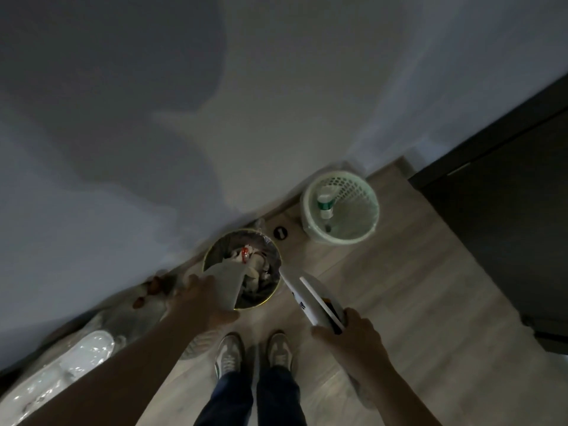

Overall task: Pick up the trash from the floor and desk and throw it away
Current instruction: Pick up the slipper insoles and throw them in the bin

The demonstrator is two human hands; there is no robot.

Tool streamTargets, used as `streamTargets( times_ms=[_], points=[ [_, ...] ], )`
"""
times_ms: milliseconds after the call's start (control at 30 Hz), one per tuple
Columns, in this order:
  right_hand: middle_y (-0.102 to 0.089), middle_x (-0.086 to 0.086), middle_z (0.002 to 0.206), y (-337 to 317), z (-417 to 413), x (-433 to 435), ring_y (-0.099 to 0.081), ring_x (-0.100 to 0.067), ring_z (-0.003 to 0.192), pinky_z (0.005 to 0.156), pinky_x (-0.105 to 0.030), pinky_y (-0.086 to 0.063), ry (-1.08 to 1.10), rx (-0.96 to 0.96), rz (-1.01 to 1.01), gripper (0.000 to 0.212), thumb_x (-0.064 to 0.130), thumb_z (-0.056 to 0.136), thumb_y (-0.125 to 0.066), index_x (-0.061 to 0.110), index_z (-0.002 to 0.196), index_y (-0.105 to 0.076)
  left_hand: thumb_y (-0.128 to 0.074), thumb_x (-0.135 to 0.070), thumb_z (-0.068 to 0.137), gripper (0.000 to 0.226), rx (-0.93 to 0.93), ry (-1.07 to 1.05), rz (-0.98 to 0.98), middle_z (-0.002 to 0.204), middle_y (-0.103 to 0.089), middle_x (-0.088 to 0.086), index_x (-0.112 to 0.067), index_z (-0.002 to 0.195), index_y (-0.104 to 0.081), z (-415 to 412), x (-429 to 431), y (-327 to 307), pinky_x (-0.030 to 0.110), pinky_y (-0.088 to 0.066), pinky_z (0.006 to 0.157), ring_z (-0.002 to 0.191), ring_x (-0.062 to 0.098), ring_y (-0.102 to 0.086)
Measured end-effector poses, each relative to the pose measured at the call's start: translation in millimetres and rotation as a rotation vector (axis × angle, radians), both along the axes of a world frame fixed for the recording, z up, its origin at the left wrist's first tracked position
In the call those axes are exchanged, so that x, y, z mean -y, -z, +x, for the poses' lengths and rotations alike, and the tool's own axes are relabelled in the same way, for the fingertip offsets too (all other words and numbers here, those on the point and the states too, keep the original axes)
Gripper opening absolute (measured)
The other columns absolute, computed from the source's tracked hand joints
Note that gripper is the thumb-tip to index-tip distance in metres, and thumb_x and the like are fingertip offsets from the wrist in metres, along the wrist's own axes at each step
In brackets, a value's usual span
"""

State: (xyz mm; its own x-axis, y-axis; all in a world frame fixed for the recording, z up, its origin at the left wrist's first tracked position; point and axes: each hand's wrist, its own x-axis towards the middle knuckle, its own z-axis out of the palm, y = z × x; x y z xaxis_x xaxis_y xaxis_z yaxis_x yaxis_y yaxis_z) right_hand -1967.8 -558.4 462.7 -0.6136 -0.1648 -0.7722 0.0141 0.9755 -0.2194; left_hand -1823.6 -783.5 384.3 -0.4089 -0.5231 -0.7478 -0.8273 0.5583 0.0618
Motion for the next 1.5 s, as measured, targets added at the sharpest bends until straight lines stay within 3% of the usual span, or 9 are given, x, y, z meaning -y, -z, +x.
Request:
streamTargets(
  times_ms=[300, 533, 700, 800, 933, 1100, 1167, 1367, 1500],
  points=[
    [-0.051, 0.004, 0.091, 82, -11, 0, -0.056, -0.015, 0.084, 0.077, -0.039, -0.054, -0.034, 0.034, 0.024, 0.058, 0.067, 0.056, -0.056, 0.03, 0.099, -0.047, -0.059, -0.082, 0.059, 0.101, -0.094, -0.013, -0.042, 0.137, -0.04, 0.006, -0.024, 0.138, -0.033, -29, 2, 91, 0.048, -0.037, 0.101, 0.125, 0.032, -0.041],
    [-0.053, 0.002, 0.093, 111, -2, 17, -0.058, -0.019, 0.087, 0.082, -0.042, -0.054, -0.105, 0.077, 0.063, 0.06, 0.067, 0.06, -0.054, 0.026, 0.103, -0.049, -0.065, -0.06, 0.075, 0.07, -0.176, 0.028, 0.027, 0.129, -0.052, 0.005, -0.018, 0.128, -0.048, -4, -5, 101, 0.039, -0.045, 0.096, 0.116, 0.024, -0.052],
    [-0.046, 0.003, 0.094, 129, 0, 59, -0.049, -0.021, 0.095, 0.087, -0.039, -0.045, -0.158, 0.1, 0.176, 0.071, 0.075, 0.056, -0.055, 0.024, 0.105, -0.045, -0.063, -0.057, 0.079, 0.067, -0.189, 0.015, 0.059, 0.128, -0.053, 0.002, -0.021, 0.133, -0.047, 24, 3, 100, 0.035, -0.043, 0.097, 0.116, 0.02, -0.052],
    [-0.045, -0.001, 0.102, 145, 4, 93, -0.047, -0.023, 0.099, 0.082, -0.039, -0.037, -0.207, 0.071, 0.224, 0.086, 0.082, 0.054, -0.055, 0.022, 0.115, -0.048, -0.06, -0.06, 0.08, 0.067, -0.147, 0.008, 0.046, 0.128, -0.054, 0.001, -0.023, 0.134, -0.047, 36, 10, 100, 0.033, -0.043, 0.097, 0.117, 0.019, -0.052],
    [-0.045, -0.01, 0.128, 167, 11, 137, -0.044, -0.03, 0.119, 0.093, -0.042, -0.036, -0.185, 0.062, 0.159, 0.097, 0.08, 0.062, -0.059, 0.017, 0.134, -0.042, -0.058, -0.062, 0.08, 0.065, -0.137, 0.002, 0.036, 0.128, -0.055, 0.0, -0.022, 0.13, -0.05, 48, 24, 101, 0.033, -0.044, 0.096, 0.116, 0.019, -0.053],
    [-0.033, -0.013, 0.143, 186, 17, 173, -0.037, -0.033, 0.128, 0.101, -0.044, -0.041, -0.239, 0.064, 0.056, 0.079, 0.044, 0.083, -0.063, 0.015, 0.146, -0.026, -0.057, -0.062, 0.081, 0.066, -0.172, 0.003, 0.02, 0.129, -0.054, 0.0, -0.022, 0.133, -0.048, 58, 35, 102, 0.032, -0.044, 0.096, 0.115, 0.018, -0.054],
    [-0.035, -0.015, 0.143, 190, 22, 175, -0.038, -0.034, 0.13, 0.102, -0.043, -0.041, -0.265, 0.057, 0.018, 0.077, 0.04, 0.084, -0.062, 0.015, 0.147, -0.025, -0.056, -0.061, 0.082, 0.065, -0.177, 0.021, 0.011, 0.129, -0.054, 0.0, -0.022, 0.134, -0.047, 61, 38, 101, 0.032, -0.044, 0.095, 0.113, 0.017, -0.055],
    [-0.06, -0.013, 0.116, 180, 34, 159, -0.058, -0.032, 0.108, 0.08, -0.034, -0.047, -0.397, 0.039, 0.028, 0.043, 0.033, 0.081, -0.062, 0.009, 0.116, -0.055, -0.055, -0.058, 0.085, 0.06, -0.165, 0.02, 0.041, 0.128, -0.053, 0.001, -0.022, 0.132, -0.047, 66, 38, 89, 0.031, -0.044, 0.094, 0.113, 0.018, -0.054],
    [-0.06, -0.011, 0.119, 151, 31, 150, -0.057, -0.029, 0.112, 0.082, -0.031, -0.046, -0.504, 0.002, 0.038, 0.044, 0.03, 0.082, -0.061, 0.011, 0.12, -0.054, -0.053, -0.055, 0.087, 0.06, -0.182, 0.035, 0.06, 0.132, -0.051, 0.002, -0.022, 0.136, -0.044, 66, 39, 64, 0.03, -0.043, 0.097, 0.116, 0.018, -0.052]
  ],
)
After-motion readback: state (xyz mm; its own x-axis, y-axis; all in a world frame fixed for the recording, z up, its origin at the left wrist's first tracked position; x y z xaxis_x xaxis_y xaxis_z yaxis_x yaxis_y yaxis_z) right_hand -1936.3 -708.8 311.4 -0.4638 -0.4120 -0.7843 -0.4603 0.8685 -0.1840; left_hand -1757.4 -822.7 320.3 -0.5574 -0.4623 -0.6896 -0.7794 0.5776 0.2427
